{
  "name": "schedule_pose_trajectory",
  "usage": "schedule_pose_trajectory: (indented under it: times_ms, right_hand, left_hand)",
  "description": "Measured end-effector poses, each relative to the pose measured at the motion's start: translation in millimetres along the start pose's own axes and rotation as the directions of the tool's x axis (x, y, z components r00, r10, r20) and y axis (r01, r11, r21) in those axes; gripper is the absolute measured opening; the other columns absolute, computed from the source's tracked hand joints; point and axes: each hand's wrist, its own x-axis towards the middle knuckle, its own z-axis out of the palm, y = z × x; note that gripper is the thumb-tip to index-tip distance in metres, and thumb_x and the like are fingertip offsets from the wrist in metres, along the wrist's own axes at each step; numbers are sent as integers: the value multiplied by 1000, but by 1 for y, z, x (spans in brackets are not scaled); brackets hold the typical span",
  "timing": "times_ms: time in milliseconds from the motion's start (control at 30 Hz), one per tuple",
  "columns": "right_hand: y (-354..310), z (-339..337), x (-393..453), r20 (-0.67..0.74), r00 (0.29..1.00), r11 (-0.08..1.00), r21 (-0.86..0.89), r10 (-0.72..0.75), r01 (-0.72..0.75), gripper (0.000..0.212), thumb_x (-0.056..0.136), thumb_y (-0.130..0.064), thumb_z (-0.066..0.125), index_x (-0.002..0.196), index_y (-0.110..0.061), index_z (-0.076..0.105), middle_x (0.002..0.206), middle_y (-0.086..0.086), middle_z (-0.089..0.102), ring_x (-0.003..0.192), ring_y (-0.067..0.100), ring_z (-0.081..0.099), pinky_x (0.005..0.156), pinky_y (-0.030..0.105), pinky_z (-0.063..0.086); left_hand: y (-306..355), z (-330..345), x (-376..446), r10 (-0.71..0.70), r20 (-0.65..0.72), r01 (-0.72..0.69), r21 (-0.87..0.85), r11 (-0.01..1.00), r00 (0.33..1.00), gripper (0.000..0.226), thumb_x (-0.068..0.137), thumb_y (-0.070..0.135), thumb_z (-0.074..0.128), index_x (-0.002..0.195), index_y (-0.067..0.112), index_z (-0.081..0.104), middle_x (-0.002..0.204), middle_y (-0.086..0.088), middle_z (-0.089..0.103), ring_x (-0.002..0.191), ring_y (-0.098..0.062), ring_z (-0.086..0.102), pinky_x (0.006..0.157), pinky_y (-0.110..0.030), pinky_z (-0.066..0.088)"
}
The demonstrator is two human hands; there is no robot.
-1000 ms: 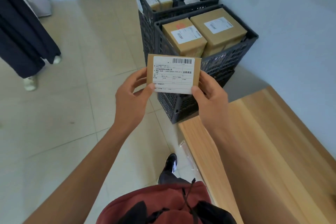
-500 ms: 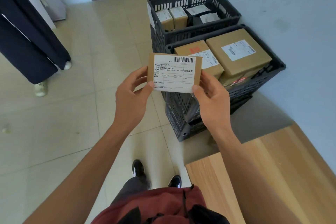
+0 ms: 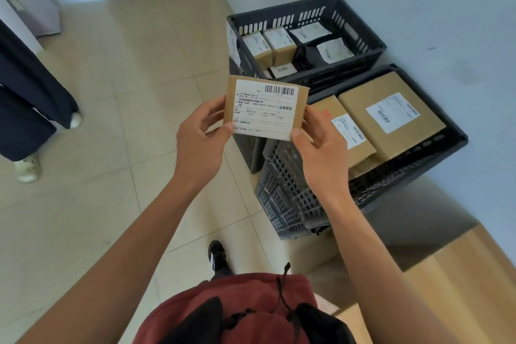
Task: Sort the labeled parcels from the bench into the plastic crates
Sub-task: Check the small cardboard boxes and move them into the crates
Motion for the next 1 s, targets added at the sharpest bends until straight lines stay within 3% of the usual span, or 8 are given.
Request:
schedule_pose_trajectory:
  times_ms: [133,300,433,567,700,900,1000]
  right_hand:
    - [-6,23,27,-66,997,999,-17,33,-34,47,100,-7,65,145,-21,58,135,-14,66,125,-7,59,101,9,46]
    - [0,34,65,-135,986,995,-24,95,-99,47,100,-7,65,142,-26,60,127,-23,65,119,-13,59,99,7,45]
    - [10,34,102,-180,973,989,0,143,-145,48,100,-6,65,143,-26,59,123,-28,64,118,-14,58,91,3,45]
    - [18,34,146,-199,968,988,35,154,-150,48,100,-6,65,144,-24,58,132,-18,67,124,-6,59,101,12,48]
    - [22,37,188,-227,956,982,82,187,-172,47,100,-7,65,144,-24,58,133,-18,68,124,-7,60,109,22,48]
    - [27,48,237,-260,938,973,87,231,-216,47,100,-5,64,142,-24,58,131,-18,68,123,-6,61,104,17,50]
    - [31,58,260,-275,923,963,86,270,-257,47,101,-5,64,143,-23,57,131,-17,68,122,-5,61,103,16,50]
  left_hand:
    - [-6,-5,49,2,70,-2,-3,1000,998,46,97,-3,64,137,19,65,127,12,72,118,-7,67,98,-26,58]
    - [-19,8,102,0,160,0,1,1000,987,46,98,-2,63,134,25,66,126,13,72,119,-9,66,99,-30,58]
    - [-24,32,146,5,223,-9,18,1000,975,44,98,-2,63,136,21,66,127,11,72,119,-8,66,98,-24,56]
    - [-23,52,192,18,260,-32,51,998,966,44,98,-2,64,137,20,65,127,11,71,118,-4,66,97,-20,55]
    - [-21,68,238,26,294,-54,87,995,956,45,98,-1,63,138,21,65,129,12,70,120,-4,65,99,-20,54]
    - [-28,83,288,-4,352,-37,110,993,936,47,99,1,63,139,27,64,129,18,68,120,1,63,102,-25,55]
    - [-37,90,320,-23,388,-28,127,992,921,48,99,5,64,140,30,62,134,12,67,120,-2,64,103,-32,56]
